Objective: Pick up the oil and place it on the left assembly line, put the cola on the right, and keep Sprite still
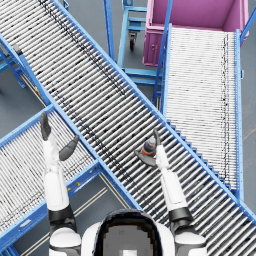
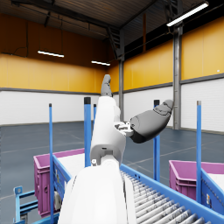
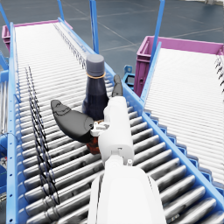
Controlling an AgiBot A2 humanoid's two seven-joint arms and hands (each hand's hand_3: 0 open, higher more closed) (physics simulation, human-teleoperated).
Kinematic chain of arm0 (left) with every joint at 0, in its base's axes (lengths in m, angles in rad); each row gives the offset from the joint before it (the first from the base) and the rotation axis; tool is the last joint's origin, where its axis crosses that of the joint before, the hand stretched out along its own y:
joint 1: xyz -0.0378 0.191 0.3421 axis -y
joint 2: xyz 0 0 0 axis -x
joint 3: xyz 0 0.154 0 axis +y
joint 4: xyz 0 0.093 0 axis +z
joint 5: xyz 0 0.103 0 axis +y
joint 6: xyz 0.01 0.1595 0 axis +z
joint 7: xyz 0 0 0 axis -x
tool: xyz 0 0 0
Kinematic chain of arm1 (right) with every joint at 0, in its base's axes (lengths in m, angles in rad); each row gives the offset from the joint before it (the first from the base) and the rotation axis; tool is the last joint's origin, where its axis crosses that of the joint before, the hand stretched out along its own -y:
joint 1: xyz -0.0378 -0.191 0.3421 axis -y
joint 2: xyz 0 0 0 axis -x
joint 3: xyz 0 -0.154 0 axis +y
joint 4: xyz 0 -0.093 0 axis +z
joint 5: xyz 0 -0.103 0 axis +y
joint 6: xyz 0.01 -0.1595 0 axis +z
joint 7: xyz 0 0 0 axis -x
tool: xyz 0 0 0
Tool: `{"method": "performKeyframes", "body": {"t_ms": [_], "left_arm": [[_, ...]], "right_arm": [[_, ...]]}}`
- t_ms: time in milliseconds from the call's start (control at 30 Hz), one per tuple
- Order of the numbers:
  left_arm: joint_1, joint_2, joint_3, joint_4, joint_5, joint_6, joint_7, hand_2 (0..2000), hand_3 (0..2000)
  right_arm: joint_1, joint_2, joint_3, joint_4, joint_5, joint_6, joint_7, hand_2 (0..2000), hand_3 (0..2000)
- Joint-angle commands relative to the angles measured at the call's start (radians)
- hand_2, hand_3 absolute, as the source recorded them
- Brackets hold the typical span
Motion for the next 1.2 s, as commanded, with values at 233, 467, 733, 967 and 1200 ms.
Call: {"method": "performKeyframes", "body": {"t_ms": [233,467,733,967,1200], "left_arm": [[0.006,0.003,-0.019,0.019,0.000,0.000,0.000,0,0],[0.013,0.005,-0.036,0.026,0.000,0.000,0.000,0,0],[0.034,0.004,-0.031,0.018,0.000,0.000,0.000,0,0],[0.034,0.007,-0.031,0.011,0.000,0.000,0.000,0,0],[0.041,0.007,-0.045,0.008,0.000,0.000,0.000,0,0]], "right_arm": [[0.212,-0.080,-0.003,-0.396,0.000,0.009,0.001,1361,327],[0.197,-0.079,-0.021,-0.314,0.000,-0.033,0.009,2000,2000],[0.408,-0.070,-0.370,-0.095,0.000,0.116,-0.006,2000,2000],[0.683,0.016,-0.548,-0.491,0.000,0.053,-0.004,2000,2000],[1.094,0.144,-0.604,-0.958,-0.001,0.009,-0.001,0,40]]}}
